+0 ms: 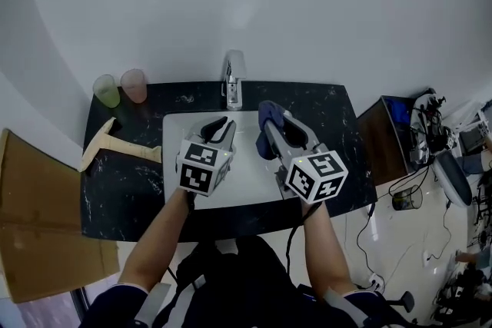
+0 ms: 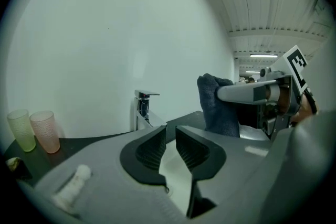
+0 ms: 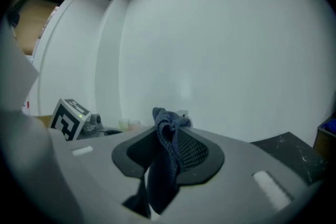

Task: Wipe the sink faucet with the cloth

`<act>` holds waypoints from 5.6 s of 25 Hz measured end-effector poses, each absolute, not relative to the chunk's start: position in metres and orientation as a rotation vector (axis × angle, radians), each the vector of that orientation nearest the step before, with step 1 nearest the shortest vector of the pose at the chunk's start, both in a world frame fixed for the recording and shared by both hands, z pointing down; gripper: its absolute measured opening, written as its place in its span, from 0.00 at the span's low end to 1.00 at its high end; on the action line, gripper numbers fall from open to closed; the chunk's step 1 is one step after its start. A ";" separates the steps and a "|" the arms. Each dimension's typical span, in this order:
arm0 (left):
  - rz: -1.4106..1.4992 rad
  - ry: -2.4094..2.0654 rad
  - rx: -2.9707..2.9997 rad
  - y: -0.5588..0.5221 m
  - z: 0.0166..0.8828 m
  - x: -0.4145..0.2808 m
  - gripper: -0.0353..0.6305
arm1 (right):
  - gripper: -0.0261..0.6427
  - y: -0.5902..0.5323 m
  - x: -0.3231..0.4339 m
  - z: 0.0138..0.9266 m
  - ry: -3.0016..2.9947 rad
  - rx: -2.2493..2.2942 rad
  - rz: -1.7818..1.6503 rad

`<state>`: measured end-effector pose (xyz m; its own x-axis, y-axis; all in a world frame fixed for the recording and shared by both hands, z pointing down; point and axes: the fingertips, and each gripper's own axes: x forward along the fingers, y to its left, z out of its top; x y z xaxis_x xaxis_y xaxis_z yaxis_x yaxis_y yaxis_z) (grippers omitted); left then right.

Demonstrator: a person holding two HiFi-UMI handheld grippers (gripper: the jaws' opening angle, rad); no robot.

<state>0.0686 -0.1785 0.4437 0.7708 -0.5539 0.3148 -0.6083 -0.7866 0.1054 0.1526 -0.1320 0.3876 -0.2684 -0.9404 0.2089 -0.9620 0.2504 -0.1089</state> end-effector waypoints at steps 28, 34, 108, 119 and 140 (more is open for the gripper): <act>0.591 -1.105 2.693 -0.222 0.467 0.093 0.20 | 0.20 -0.290 0.101 0.367 -2.640 1.057 0.153; 0.607 -1.096 2.697 -0.222 0.465 0.095 0.20 | 0.20 -0.318 0.105 0.382 -2.565 1.034 0.171; 0.650 -1.103 2.678 -0.222 0.466 0.095 0.20 | 0.18 -0.263 0.131 0.442 -2.551 1.058 0.221; 0.656 -1.118 2.685 -0.224 0.466 0.093 0.20 | 0.18 -0.273 0.127 0.442 -2.550 1.055 0.139; 0.658 -1.102 2.685 -0.224 0.466 0.095 0.20 | 0.17 -0.275 0.112 0.450 -2.401 0.847 0.084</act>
